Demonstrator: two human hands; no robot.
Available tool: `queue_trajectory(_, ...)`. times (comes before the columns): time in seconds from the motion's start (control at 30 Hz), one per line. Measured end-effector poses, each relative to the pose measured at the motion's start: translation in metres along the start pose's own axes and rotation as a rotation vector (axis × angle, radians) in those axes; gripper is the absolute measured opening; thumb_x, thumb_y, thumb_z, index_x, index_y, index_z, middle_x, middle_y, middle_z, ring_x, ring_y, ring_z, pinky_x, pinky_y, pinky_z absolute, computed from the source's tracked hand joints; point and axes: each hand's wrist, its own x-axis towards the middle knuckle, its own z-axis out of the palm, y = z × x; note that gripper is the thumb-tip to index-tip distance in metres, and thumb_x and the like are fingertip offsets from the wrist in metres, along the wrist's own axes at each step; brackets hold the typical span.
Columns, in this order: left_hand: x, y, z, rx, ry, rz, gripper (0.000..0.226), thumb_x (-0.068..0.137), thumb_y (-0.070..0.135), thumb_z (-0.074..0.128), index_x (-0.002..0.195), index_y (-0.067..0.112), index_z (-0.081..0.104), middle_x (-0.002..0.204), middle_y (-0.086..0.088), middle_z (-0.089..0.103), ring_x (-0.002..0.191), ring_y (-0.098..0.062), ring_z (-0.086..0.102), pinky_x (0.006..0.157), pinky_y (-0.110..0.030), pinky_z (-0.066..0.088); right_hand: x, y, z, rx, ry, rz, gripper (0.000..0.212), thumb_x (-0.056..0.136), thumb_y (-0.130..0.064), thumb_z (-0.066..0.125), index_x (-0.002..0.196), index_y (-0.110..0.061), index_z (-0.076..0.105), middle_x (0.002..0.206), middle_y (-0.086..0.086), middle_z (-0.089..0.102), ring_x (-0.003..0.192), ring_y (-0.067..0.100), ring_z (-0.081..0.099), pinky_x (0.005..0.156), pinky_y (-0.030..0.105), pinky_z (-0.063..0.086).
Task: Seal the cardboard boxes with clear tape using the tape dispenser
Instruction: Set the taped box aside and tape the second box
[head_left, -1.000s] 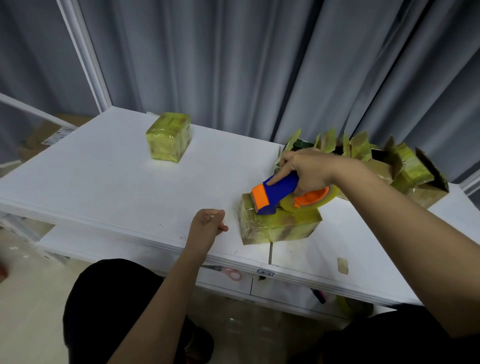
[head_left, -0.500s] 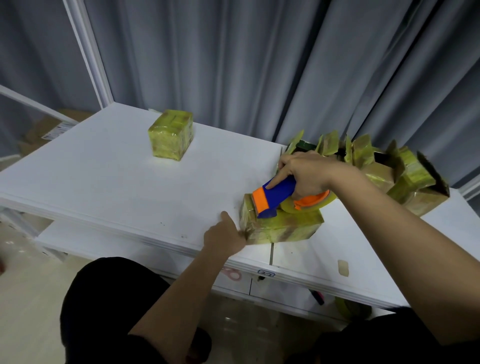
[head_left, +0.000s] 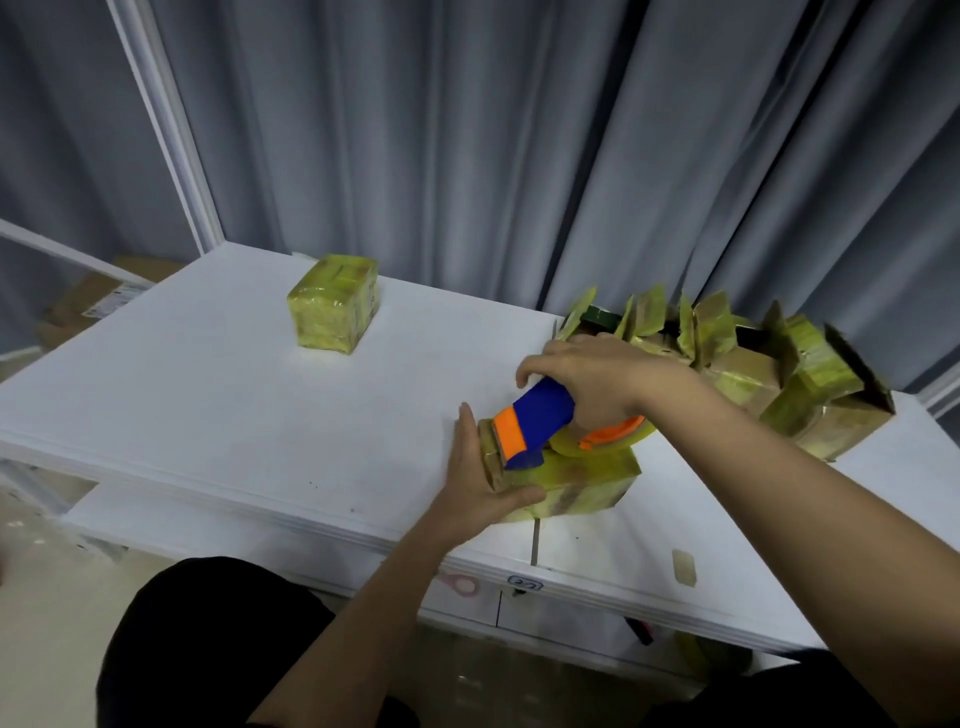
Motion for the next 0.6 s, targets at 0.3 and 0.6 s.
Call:
queue_trajectory(0.3,0.022,0.016,-0.029,0.241,-0.094,0.143,0.092,0.058,0.048,0.086,0.134,0.027,0.038,0.132,0.003,0.039,0.118,-0.006,0.05,0.092,-0.031,0.051,-0.018,0.028,-0.003,0.081,0.131,-0.022,0.057,0.078,-0.039,0.07,0.129,-0.049,0.048,0.118,-0.008,0.034,0.104,0.013,0.031,0.081,0.022,0.025)
queue_trajectory(0.6,0.03,0.02,-0.042,0.307,-0.165,0.091,0.096,0.055,0.046,0.091,0.135,0.035,0.039,0.137,0.004,0.042,0.124,-0.015,0.048,0.095,-0.041,0.051,-0.013,0.031,0.006,0.009,0.046,-0.124,0.063,0.087,-0.028,0.058,0.14,-0.047,0.029,0.122,-0.002,0.04,0.098,0.024,0.053,0.079,0.037,0.05)
